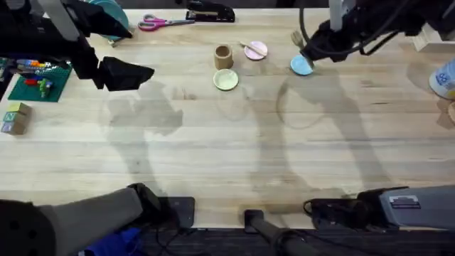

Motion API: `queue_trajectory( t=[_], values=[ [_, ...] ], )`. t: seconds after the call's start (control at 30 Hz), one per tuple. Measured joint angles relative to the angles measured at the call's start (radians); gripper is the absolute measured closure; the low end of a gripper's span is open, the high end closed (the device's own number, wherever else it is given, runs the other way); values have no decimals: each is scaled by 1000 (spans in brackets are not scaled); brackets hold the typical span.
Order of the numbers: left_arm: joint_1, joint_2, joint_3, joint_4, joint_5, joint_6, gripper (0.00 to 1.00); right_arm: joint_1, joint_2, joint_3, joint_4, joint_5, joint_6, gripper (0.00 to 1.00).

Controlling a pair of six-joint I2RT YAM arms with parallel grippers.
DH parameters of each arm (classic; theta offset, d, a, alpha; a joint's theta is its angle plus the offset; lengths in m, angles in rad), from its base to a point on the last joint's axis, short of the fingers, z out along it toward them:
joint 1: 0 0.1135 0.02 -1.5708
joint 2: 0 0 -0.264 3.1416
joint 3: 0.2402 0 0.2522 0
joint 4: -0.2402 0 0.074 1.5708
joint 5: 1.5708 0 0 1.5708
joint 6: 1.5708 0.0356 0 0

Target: Pick up a utensil and set it on the pink plate, then put the other utensil in the container.

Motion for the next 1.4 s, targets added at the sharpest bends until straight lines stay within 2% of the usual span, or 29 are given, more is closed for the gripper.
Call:
queue_trajectory(
  t=[0.17, 0.27, 0.7, 0.9, 1.17, 1.2, 1.4],
  values=[
    [0, 0, 0, 0, 0, 0, 7, 61, 0, 0, 98, -5, 32, 970],
    [0, 0, 0, 0, 0, 0, 7, 89, 0, 0, 158, -47, 56, 970],
    [0, 0, 0, 0, 0, 0, 7, 98, 0, 0, 584, -469, 339, 969],
    [0, 0, 0, 0, 0, 0, 7, 98, 7, 0, 799, -605, 501, 969],
    [0, 0, 0, 0, 0, 0, 7, 112, 117, -1, 1017, -706, 669, 969],
    [0, 0, 0, 0, 0, 0, 7, 122, 163, -1, 1106, -721, 719, 970],
    [0, 0, 0, 0, 0, 0, 7, 136, 238, -2, 1304, -731, 806, 969]
  ],
)
